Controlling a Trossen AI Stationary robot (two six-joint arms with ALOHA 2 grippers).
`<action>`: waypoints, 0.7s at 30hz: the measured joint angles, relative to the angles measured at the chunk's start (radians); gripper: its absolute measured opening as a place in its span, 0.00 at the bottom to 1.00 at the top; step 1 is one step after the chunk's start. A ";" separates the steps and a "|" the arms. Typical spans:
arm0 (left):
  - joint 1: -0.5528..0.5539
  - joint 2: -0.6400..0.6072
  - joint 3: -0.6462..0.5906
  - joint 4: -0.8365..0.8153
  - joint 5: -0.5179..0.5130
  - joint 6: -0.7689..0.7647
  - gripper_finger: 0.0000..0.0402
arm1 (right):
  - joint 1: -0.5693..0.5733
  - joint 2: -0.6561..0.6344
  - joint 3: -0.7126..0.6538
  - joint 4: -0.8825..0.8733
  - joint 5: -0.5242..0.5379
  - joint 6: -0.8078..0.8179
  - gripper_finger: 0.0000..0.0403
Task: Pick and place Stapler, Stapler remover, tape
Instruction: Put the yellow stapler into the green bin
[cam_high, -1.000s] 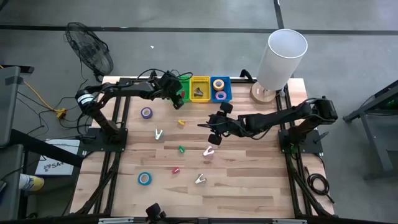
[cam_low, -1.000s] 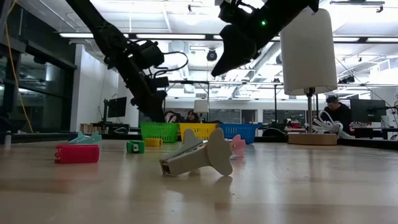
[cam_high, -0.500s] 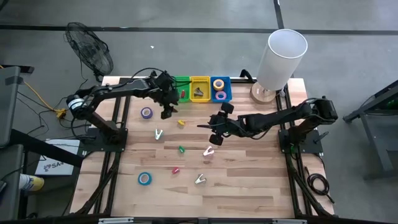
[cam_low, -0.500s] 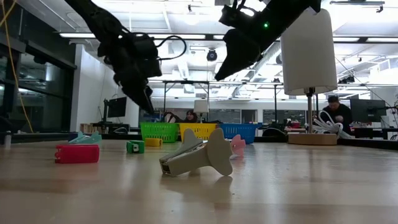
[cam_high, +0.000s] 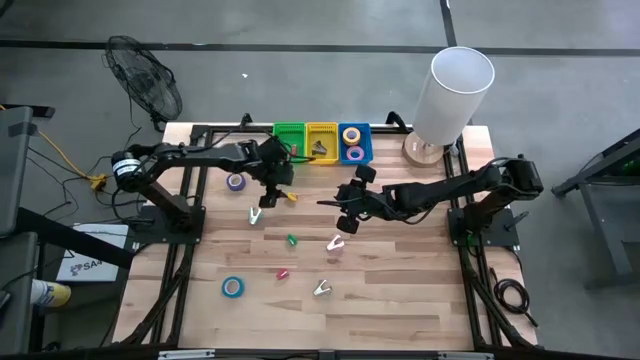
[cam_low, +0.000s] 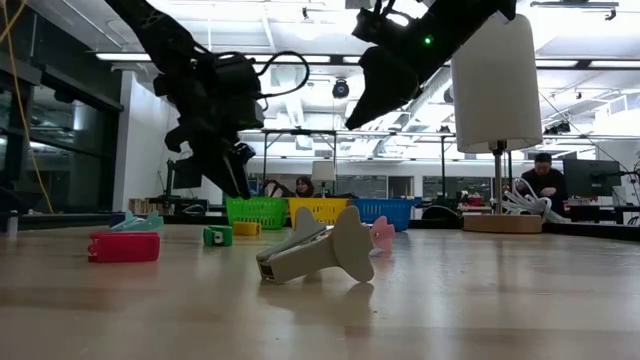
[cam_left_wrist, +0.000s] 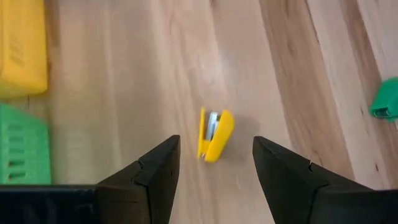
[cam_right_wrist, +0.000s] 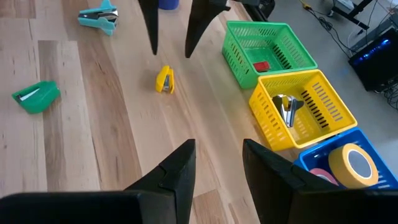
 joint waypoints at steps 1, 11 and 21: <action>-0.007 0.000 0.000 0.004 -0.001 0.005 0.50 | 0.000 0.000 0.000 0.000 0.000 0.000 0.31; -0.026 0.060 0.000 0.047 -0.011 0.069 0.50 | 0.000 0.000 0.000 0.000 -0.059 0.000 0.31; -0.026 0.089 0.000 0.056 -0.044 0.094 0.50 | 0.000 0.000 0.000 0.000 -0.059 0.000 0.31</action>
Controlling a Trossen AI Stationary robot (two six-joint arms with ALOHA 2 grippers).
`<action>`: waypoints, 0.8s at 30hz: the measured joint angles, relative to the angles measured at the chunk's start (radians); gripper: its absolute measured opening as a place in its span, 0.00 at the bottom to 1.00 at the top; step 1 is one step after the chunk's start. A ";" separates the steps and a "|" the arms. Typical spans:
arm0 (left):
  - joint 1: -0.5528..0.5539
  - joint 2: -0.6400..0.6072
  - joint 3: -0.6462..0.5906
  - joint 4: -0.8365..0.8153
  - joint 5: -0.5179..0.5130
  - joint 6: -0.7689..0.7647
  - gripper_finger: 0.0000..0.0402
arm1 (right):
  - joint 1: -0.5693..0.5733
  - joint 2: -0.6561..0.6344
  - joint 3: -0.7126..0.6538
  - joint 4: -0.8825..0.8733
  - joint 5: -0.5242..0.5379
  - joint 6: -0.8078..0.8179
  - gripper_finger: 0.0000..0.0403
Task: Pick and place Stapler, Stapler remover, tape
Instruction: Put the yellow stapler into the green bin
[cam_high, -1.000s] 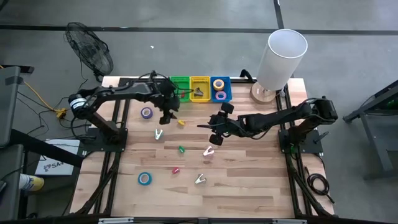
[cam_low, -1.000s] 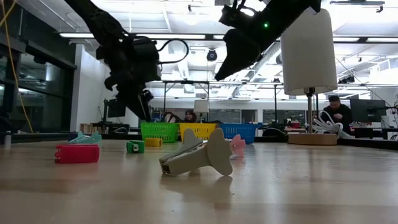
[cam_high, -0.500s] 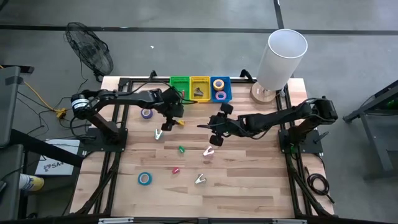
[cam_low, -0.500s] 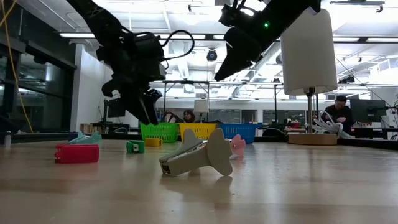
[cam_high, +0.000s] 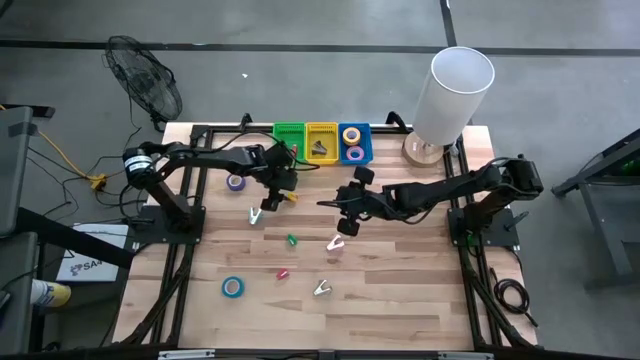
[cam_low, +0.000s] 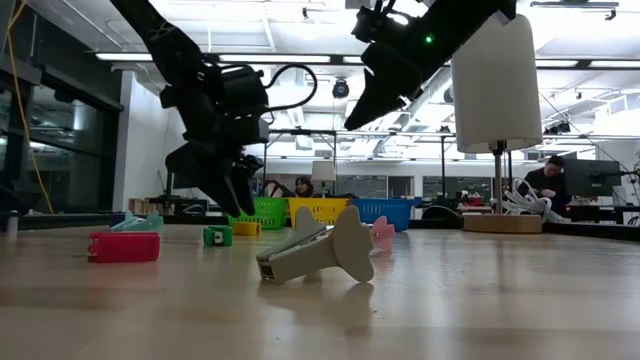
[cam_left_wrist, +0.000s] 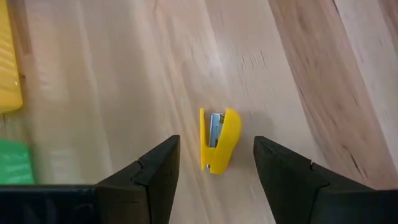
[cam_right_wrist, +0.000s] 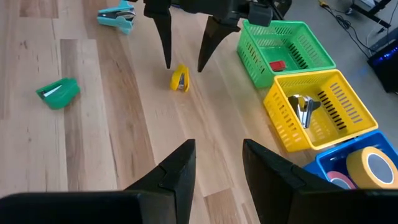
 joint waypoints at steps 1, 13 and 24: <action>0.000 0.000 0.000 0.001 0.000 0.000 0.50 | 0.000 0.000 0.000 0.000 0.000 0.000 0.31; 0.000 0.054 0.000 0.043 0.000 0.000 0.50 | 0.000 0.000 0.000 0.001 0.000 0.000 0.31; 0.000 0.071 0.000 0.044 -0.002 0.001 0.49 | 0.000 0.000 0.000 0.001 0.000 0.000 0.31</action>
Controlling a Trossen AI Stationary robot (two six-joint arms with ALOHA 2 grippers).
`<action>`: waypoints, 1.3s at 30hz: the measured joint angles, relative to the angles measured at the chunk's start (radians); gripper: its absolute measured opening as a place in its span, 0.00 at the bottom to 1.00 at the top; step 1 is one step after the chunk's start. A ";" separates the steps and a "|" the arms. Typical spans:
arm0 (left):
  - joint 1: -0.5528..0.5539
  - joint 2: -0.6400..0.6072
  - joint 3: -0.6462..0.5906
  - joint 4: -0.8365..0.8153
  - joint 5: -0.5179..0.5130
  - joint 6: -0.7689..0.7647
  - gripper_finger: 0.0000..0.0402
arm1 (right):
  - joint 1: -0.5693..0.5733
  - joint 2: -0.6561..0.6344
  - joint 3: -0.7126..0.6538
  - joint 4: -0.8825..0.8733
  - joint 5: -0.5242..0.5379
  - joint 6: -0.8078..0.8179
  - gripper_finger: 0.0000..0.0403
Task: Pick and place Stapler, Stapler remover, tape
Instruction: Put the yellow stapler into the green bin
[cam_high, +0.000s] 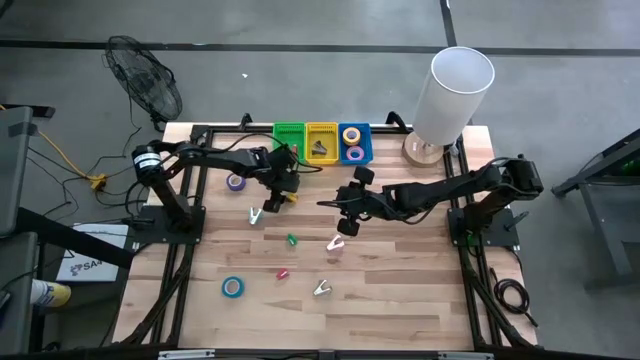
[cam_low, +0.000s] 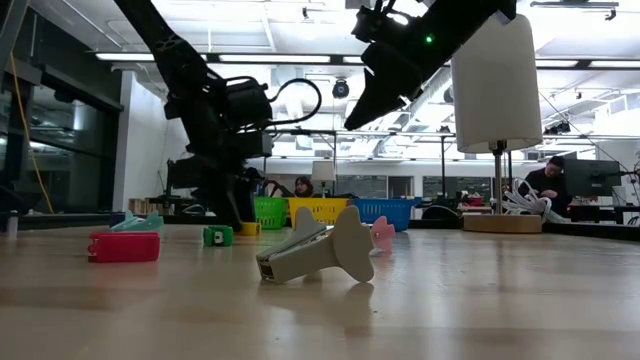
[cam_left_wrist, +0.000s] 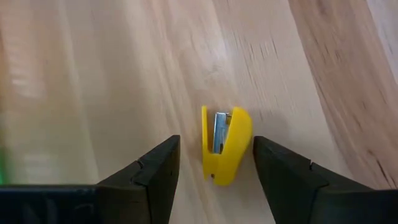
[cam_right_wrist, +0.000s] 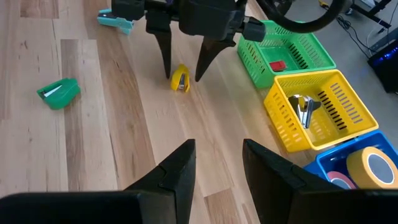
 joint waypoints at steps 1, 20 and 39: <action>0.000 0.000 0.000 -0.001 -0.001 0.000 0.48 | 0.000 0.000 0.000 0.000 0.000 0.000 0.31; 0.000 -0.001 0.000 -0.004 0.000 -0.026 0.13 | 0.000 0.000 0.000 0.000 0.000 0.001 0.31; 0.000 -0.022 0.084 -0.079 -0.187 -0.214 0.15 | 0.000 0.000 0.000 0.000 -0.030 0.018 0.31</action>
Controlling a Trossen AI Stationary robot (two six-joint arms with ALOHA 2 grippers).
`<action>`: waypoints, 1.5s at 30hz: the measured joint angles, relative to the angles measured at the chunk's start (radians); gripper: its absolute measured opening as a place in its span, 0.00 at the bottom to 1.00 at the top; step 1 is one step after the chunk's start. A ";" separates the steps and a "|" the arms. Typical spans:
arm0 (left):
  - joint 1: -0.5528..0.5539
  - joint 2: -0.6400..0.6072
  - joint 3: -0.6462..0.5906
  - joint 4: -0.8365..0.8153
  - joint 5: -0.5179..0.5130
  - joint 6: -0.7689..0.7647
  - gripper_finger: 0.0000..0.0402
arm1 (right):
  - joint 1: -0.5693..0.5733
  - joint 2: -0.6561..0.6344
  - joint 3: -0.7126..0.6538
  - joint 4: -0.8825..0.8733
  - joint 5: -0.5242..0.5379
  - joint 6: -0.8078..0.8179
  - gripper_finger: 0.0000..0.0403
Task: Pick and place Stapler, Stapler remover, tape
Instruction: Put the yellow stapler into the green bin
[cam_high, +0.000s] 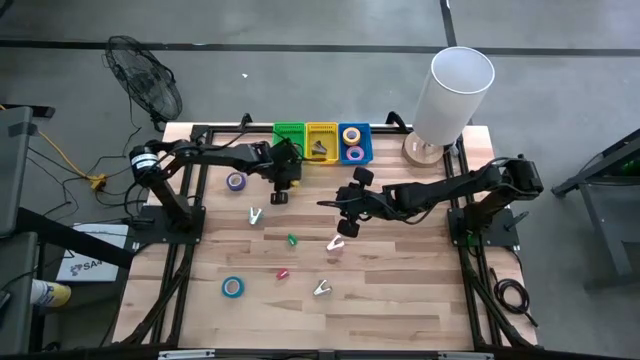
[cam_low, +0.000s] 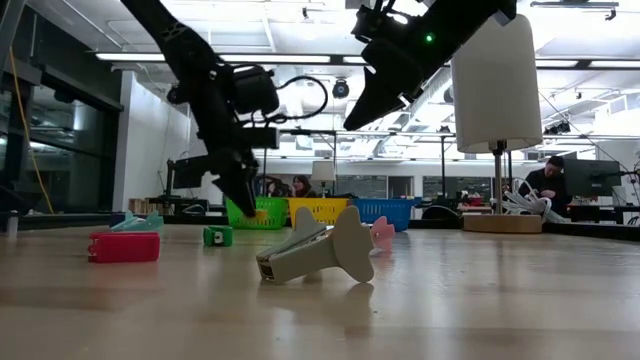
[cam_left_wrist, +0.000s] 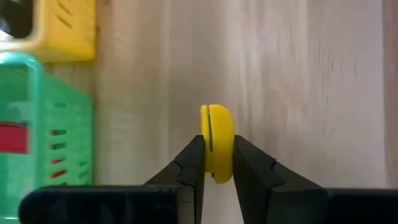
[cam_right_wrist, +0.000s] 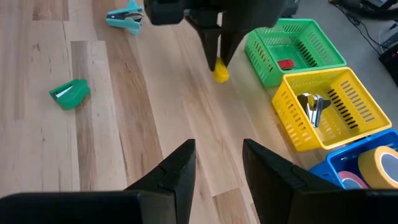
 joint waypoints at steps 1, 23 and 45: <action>0.000 -0.001 0.014 -0.010 -0.002 0.000 0.15 | 0.000 0.000 0.000 0.000 0.000 0.000 0.31; 0.022 -0.002 0.112 0.045 -0.394 -0.005 0.15 | 0.000 0.000 0.000 -0.006 0.004 -0.018 0.31; 0.260 0.006 0.112 0.106 -0.215 -0.420 0.15 | 0.000 0.000 0.000 -0.006 0.004 0.008 0.31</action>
